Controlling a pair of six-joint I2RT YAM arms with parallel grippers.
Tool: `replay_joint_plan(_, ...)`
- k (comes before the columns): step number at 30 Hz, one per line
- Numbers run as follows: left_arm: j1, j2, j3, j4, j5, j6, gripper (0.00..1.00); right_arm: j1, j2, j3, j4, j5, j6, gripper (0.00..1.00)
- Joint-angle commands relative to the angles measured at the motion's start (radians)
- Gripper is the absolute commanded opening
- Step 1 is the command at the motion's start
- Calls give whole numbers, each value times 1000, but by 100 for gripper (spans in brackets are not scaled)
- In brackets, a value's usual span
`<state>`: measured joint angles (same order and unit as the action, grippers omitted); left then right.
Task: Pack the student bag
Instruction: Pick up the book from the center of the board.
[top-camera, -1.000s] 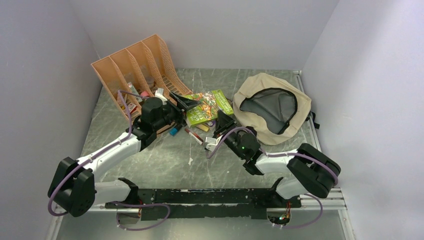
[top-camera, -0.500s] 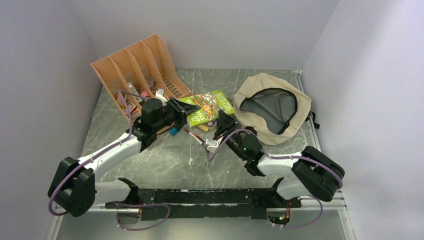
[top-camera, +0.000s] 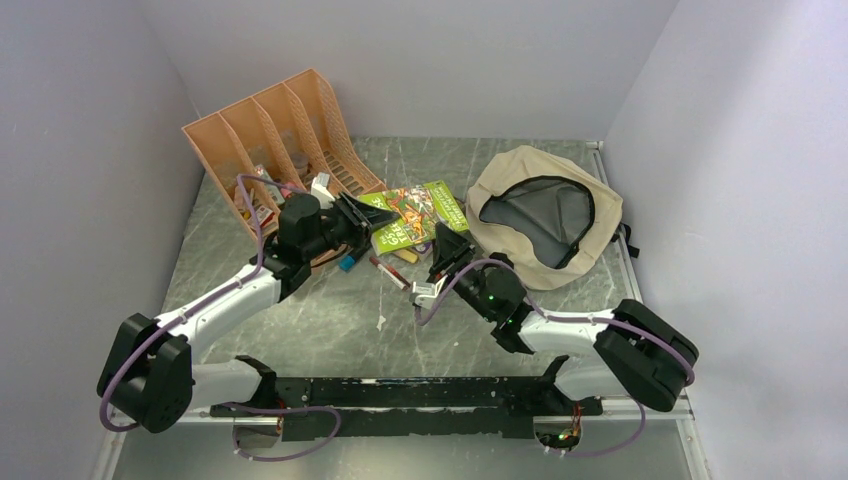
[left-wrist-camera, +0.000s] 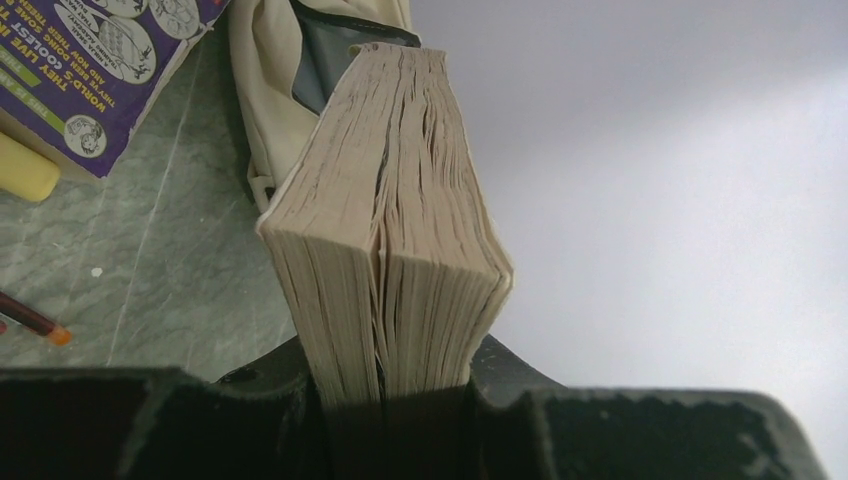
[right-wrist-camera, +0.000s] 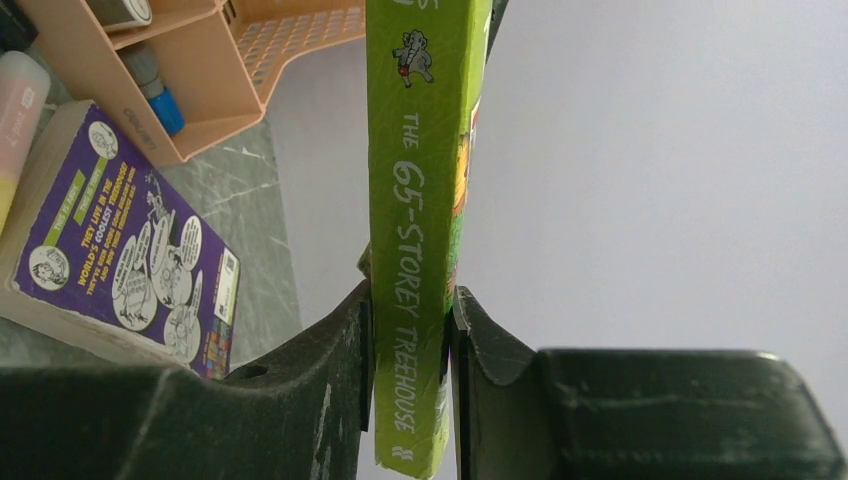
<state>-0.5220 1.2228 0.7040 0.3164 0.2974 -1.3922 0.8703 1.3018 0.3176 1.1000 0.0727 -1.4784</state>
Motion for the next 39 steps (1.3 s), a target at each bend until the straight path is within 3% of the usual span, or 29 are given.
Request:
replay_joint_plan(1, 0, -13, 17, -16, 128, 94, 32, -8, -30, 17, -12, -49, -42, 0)
replay_joint_plan(10, 11, -18, 13, -15, 159, 109, 38, -10, -39, 18, -30, -56, -37, 0)
replay_joint_plan(14, 13, -20, 1, -5, 154, 104, 23, -10, -47, 16, -29, -62, -26, 0)
replay_joint_plan(16, 15, -23, -3, 2, 143, 107, 8, -9, -52, 8, -4, -69, 2, 16)
replay_joint_plan(17, 18, -23, 0, 3, 137, 113, 5, -8, -61, 4, 3, -68, 30, 22)
replay_joint_plan(21, 57, -13, 54, -45, 106, 200, 5, 6, -139, 1, -57, -68, 258, 43)
replay_joint_plan(24, 91, -8, 111, -121, 58, 293, 5, 9, -235, 6, -193, -155, 417, 57)
replay_joint_plan(28, 134, 6, 163, -173, 21, 377, 5, 9, -357, 11, -323, -212, 624, 63)
replay_joint_plan(31, 158, 13, 190, -200, 12, 443, 5, 10, -440, 32, -346, -68, 867, 63)
replay_joint_plan(34, 177, 17, 186, -203, 25, 471, 5, 9, -505, 108, -445, 236, 1109, 62)
replay_joint_plan(39, 211, 14, 139, -144, 113, 459, 5, -18, -444, 314, -769, 659, 1171, 62)
